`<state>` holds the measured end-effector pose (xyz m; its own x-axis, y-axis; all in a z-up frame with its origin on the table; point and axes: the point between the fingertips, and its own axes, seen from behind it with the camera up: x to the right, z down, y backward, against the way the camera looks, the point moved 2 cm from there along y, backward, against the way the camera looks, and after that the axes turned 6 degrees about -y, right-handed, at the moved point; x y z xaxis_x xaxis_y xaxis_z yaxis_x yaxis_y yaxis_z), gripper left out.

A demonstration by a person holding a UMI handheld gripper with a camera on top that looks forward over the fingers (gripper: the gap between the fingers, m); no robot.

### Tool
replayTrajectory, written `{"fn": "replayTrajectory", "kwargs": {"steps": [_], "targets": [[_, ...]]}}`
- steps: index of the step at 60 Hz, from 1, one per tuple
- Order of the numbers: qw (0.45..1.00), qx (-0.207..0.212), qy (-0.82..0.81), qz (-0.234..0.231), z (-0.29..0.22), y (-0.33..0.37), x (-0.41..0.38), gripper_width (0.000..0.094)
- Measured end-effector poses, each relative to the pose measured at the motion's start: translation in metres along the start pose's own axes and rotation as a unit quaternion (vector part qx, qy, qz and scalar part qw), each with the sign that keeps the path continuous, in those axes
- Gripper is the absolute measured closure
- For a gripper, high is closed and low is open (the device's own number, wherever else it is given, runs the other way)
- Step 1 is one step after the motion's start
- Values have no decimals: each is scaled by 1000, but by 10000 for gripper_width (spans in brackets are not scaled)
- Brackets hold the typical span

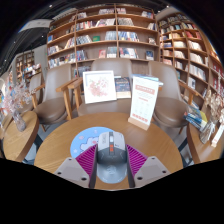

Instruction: Arrange mouse

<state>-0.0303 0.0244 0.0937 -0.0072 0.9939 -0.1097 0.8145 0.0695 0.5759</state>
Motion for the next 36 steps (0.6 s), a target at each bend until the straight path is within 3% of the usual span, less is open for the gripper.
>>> {"fn": "replayTrajectory", "kwargs": {"steps": [10, 23, 27, 32, 36], "targets": [[1000, -20, 0, -14, 6, -67, -44, 494], [998, -59, 1, 9, 39, -119, -55, 482], [999, -44, 13, 18, 37, -120, -53, 458], [999, -44, 14, 22, 38, -120, -52, 370], [998, -35, 12, 55, 34, -115, -39, 73]]}}
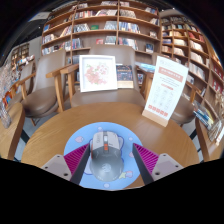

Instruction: Arrange mouse

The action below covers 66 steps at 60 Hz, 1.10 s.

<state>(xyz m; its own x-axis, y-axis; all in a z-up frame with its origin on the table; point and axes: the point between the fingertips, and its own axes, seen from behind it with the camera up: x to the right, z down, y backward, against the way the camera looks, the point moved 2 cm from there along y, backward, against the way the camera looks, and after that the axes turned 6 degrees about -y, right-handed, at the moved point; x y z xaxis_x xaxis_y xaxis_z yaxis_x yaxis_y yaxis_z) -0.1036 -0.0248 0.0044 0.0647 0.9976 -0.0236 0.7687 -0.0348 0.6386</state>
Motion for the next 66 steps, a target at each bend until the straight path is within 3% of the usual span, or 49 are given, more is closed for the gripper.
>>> {"fn": "replayTrajectory", "kwargs": {"steps": [2, 6, 17, 24, 40, 66], "targets": [[1000, 4, 0, 4, -1, 5, 4, 116], [1000, 6, -7, 0, 1, 24, 3, 79], [999, 40, -6, -5, 11, 126, 15, 83], [998, 61, 0, -21, 36, 204, 19, 84], [996, 65, -17, -64, 97, 351, 24, 82], [993, 118, 6, -27, 110, 432, 41, 80]]}}
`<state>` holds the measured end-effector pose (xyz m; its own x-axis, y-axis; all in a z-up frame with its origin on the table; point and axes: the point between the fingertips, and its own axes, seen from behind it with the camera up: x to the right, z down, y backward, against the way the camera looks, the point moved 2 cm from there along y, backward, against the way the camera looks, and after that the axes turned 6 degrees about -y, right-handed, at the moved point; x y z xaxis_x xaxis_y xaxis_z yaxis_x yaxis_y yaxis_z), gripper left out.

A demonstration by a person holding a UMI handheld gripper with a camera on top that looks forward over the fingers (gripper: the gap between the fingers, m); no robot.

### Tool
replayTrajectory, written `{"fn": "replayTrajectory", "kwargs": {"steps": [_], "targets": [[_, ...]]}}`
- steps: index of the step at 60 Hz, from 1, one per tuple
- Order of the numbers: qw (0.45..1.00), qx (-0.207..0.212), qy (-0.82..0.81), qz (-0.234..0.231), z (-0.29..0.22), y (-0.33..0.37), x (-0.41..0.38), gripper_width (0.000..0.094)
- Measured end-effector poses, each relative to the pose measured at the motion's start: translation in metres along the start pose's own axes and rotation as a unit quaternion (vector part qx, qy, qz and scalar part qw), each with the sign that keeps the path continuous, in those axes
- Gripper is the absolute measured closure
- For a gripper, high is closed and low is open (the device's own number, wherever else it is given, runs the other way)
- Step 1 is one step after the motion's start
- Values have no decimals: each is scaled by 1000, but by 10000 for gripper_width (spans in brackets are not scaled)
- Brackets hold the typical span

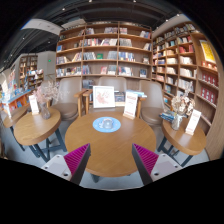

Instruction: Arrange mouse

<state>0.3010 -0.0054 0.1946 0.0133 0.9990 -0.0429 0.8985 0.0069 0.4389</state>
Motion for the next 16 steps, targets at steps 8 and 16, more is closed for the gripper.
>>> {"fn": "replayTrajectory", "kwargs": {"steps": [8, 16], "targets": [[1000, 5, 7, 11, 0, 5, 6, 80], [1000, 8, 5, 10, 0, 8, 3, 82]]}}
